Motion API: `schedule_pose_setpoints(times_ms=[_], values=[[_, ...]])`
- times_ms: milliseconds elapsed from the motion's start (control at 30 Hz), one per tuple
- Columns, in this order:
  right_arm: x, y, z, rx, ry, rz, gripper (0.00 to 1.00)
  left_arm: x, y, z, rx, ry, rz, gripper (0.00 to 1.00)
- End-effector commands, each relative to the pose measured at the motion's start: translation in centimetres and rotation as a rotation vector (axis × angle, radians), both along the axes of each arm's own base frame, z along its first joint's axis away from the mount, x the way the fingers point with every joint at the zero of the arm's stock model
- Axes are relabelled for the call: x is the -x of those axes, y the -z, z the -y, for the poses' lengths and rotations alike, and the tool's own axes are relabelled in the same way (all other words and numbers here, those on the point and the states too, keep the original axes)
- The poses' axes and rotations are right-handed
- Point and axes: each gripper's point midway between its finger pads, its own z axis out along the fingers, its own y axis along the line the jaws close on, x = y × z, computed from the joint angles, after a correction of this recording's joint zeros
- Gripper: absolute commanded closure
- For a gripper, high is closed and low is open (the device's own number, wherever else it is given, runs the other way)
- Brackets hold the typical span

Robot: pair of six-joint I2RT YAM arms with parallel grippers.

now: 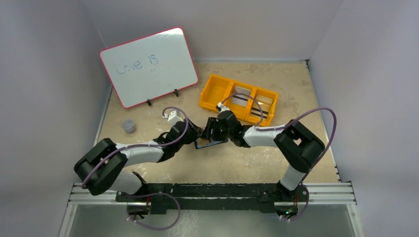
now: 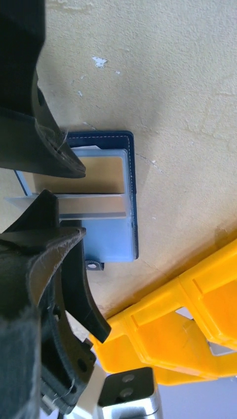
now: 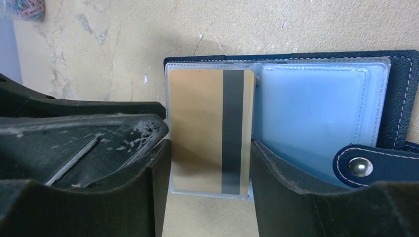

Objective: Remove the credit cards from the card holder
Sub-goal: Remove the credit card from the card holder.

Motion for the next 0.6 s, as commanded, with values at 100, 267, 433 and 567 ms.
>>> schedule_pose_setpoints(times_ms=[100,267,433,567], values=[[1.3,1.2,0.7,0.025,-0.010,-0.048,0.69,-1.4,-0.1,0.5,0.047,-0.046,0.021,0.76],[1.3,0.8,0.7,0.018,-0.017,-0.040,0.65,-1.6,0.5,-0.1,0.025,-0.071,0.020,1.00],[1.0,-1.9,0.8,-0.010,-0.027,0.022,0.52,-1.5,0.8,-0.1,-0.016,-0.045,0.029,1.00],[0.4,-3.5,1.6,-0.038,-0.017,0.049,0.48,-1.1,1.5,-0.1,-0.058,0.000,0.032,1.00]])
